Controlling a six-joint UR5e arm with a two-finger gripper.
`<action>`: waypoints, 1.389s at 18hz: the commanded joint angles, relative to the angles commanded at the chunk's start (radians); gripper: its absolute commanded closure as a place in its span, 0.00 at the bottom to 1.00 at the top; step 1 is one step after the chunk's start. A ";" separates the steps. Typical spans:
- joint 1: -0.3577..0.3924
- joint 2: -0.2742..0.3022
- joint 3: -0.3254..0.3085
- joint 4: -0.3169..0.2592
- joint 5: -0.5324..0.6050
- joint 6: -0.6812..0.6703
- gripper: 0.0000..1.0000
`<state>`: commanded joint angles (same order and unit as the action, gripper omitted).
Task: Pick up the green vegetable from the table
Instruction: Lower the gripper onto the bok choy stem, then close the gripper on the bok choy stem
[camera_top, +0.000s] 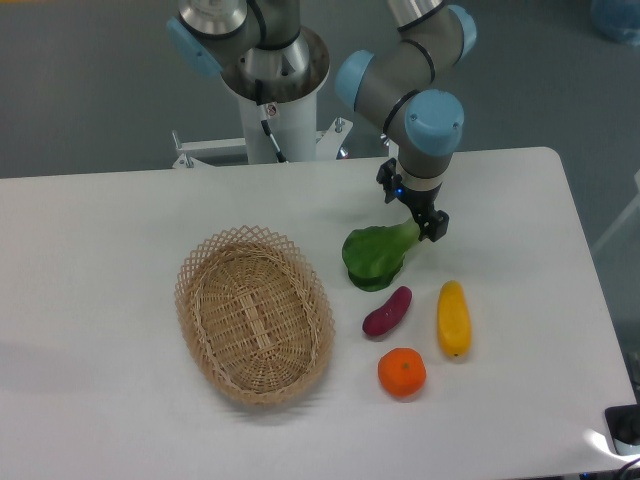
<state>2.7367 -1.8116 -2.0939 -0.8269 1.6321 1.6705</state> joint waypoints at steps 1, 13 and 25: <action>-0.003 -0.009 0.000 0.014 0.000 -0.009 0.00; -0.005 -0.022 0.002 0.038 0.000 -0.029 0.17; -0.005 -0.015 0.015 0.037 0.000 -0.031 0.53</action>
<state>2.7320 -1.8270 -2.0785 -0.7900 1.6322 1.6398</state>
